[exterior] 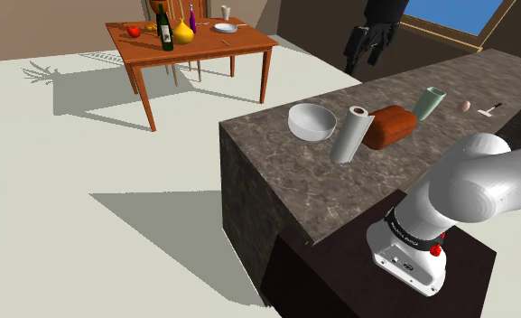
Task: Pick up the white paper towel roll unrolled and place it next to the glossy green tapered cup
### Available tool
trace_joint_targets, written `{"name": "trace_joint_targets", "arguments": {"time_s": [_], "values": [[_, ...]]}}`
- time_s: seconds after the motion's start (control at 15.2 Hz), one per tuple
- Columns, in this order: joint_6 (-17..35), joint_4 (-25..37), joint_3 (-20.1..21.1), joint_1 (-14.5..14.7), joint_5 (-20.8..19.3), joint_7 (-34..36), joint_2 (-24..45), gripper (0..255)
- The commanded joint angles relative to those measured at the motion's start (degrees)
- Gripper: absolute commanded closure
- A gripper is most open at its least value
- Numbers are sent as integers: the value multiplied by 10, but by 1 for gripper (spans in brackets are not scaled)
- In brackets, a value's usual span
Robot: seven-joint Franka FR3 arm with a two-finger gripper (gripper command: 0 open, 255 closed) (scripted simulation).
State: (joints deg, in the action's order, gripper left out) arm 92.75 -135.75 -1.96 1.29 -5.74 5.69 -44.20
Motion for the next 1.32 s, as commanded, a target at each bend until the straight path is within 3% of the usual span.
{"name": "trace_joint_targets", "arguments": {"time_s": [0.0, 0.86, 1.25], "values": [[0, 0, 0, 0, 0, 0, 0, 0], [195, -149, -131, -44, -52, -103, 62, 0], [248, -185, -139, -47, -59, -102, 78, 0]]}}
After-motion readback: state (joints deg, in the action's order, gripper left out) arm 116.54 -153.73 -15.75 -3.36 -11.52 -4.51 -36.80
